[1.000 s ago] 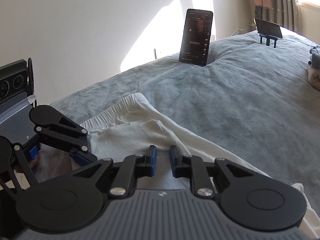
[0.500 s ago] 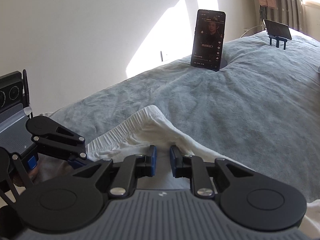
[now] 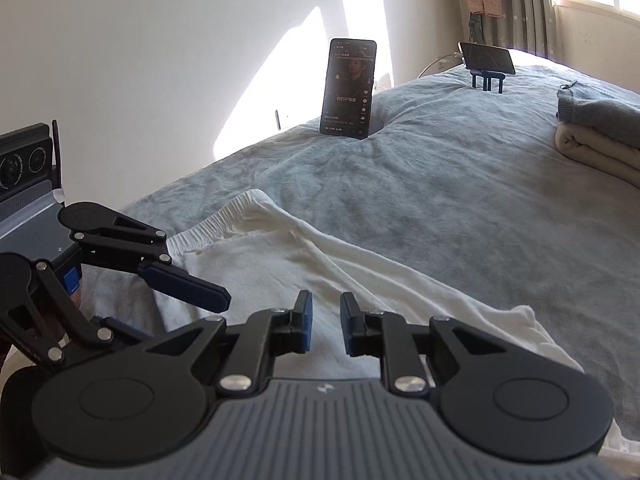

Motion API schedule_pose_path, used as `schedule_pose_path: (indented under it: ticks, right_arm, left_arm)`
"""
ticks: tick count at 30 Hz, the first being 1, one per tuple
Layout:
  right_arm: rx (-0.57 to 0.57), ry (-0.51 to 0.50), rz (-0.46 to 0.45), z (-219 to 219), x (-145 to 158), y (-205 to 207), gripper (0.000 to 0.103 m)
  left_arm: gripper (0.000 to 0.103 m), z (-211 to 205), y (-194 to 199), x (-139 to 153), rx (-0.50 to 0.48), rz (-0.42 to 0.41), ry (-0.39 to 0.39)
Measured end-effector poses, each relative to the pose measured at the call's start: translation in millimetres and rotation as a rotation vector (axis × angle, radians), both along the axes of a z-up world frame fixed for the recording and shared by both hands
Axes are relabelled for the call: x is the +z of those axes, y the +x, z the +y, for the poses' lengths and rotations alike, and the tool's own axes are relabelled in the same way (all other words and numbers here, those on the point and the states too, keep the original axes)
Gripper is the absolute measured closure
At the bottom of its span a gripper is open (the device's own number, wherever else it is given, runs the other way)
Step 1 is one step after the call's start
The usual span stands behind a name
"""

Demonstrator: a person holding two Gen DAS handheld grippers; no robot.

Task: Fold clothes

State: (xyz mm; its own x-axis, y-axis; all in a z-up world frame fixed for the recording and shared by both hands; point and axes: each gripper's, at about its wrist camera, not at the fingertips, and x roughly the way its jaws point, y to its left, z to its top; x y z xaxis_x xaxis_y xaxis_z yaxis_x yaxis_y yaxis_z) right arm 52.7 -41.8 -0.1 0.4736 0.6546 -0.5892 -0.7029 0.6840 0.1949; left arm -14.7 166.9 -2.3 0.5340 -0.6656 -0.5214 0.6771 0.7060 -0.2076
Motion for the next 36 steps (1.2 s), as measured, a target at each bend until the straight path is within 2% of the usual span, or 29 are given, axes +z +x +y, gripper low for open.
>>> schedule_pose_path:
  ticks: [8,15,19,27,30,34,36]
  right_arm:
    - [-0.087,-0.04,0.018,-45.7,-8.3,-32.8,0.083]
    - [-0.086,-0.083,-0.013,-64.1,-16.4,-70.0,0.082]
    - [-0.088,-0.088,-0.029,-74.7,-14.7,-90.6,0.073]
    - [-0.116,-0.117,-0.037,-88.6,-9.8,-100.3,0.073]
    - [-0.128,-0.129,-0.031,-92.9,-10.7,-101.1,0.073]
    - [-0.145,-0.144,-0.023,-98.7,-12.0,-102.2,0.073]
    - [-0.139,-0.15,-0.009,-105.4,-13.1,-108.8,0.073]
  left_arm:
    - [0.057,-41.2,18.0,-15.6,-0.09,0.055,0.039]
    - [0.055,-38.7,10.0,-18.4,-0.094,0.083,0.062]
    - [0.053,-38.4,-1.4,-14.7,-0.098,0.075,0.087]
    - [0.053,-60.2,-6.2,5.8,-0.136,0.011,0.052]
    - [0.053,-76.6,-1.1,3.3,-0.165,0.021,0.049]
    - [0.053,-96.2,1.7,-12.7,-0.213,0.077,0.121]
    - [0.052,-99.6,-3.1,-16.5,-0.22,0.076,0.152]
